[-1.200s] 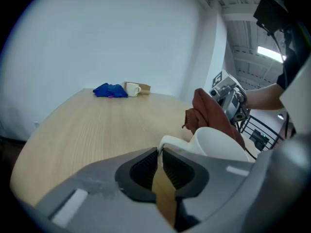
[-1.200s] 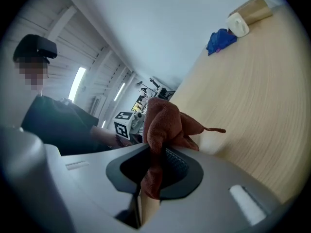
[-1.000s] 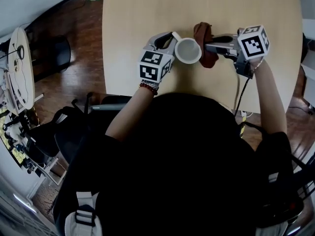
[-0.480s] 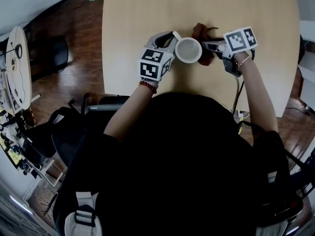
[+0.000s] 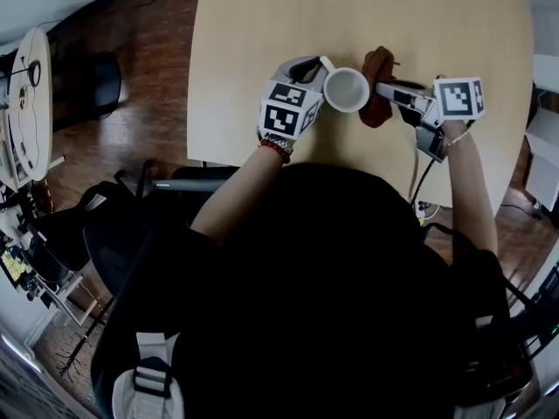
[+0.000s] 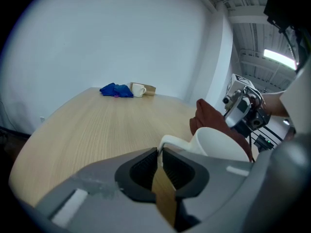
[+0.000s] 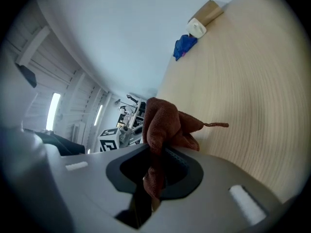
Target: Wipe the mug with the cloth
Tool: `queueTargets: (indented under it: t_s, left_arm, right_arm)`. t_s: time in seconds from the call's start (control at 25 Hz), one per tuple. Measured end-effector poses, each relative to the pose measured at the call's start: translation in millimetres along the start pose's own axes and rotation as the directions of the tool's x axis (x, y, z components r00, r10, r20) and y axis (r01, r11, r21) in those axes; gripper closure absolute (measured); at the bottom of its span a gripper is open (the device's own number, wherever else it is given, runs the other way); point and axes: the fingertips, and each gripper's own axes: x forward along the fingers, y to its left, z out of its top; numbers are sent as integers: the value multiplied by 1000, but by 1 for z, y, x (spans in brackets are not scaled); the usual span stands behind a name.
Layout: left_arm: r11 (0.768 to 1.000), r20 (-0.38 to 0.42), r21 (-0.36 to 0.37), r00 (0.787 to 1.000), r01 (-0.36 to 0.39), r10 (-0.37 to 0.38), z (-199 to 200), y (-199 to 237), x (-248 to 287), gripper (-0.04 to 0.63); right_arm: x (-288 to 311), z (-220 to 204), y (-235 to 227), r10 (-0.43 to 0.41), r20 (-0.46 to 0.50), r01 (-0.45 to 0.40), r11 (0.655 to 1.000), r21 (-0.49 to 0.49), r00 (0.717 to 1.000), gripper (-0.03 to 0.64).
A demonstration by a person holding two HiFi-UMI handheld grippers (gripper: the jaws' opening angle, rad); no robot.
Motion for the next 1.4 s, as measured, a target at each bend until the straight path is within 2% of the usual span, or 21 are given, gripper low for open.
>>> queueTargets:
  t_s: [0.08,0.16,0.32,0.48,0.64,0.76,0.88,0.96,1.0,1.08,1.24,1.4]
  left_arm:
    - [1000,0,2,1000,5,-5,0,-1,0,557]
    - [1000,1,4,1000,6,-6,-1,-1,0,557]
    - [1000,1,1,1000,3,-3,-2,4,-2,557]
    - [1000,-1,-6,1000,3,-3,-1,4,-2,557]
    - [1000,-1,7,1000,-6,6,0,3,-5,558]
    - [999,-10,22,999,-48,49,-2,4,-10,560]
    - [995,-36,48,995,-92,94,-6,6,-15,567]
    - [990,-64,96,992,-101,108,-12,11,-23,566]
    - [987,-79,123,990,-104,114,-16,14,-27,566]
    - [982,-99,154,988,-107,123,-21,17,-33,568]
    - [978,-117,182,985,-102,125,-27,12,-39,568]
    - [970,-146,227,981,-89,124,-38,9,-49,566]
  right_arm:
    - [-5,-7,-10,-96,-7,96,995,-24,995,560]
    - [-1,-11,-10,-135,6,135,990,-26,991,560]
    - [21,-7,-9,-116,49,120,989,-82,992,560]
    - [25,-15,-33,-197,39,198,980,-14,980,560]
    - [38,-13,-42,-217,42,219,974,-57,975,560]
    - [37,-9,-40,-235,81,240,969,-66,969,560]
    - [28,4,-22,-163,150,172,984,-49,975,560]
    - [24,10,-6,-110,194,118,993,-31,975,560]
    - [20,11,0,-109,205,115,993,-18,973,560]
    - [8,8,7,-125,208,129,992,-3,970,560]
    - [0,-1,26,-9,217,15,1000,-24,976,560]
    - [13,-20,16,-17,179,14,1000,16,984,560]
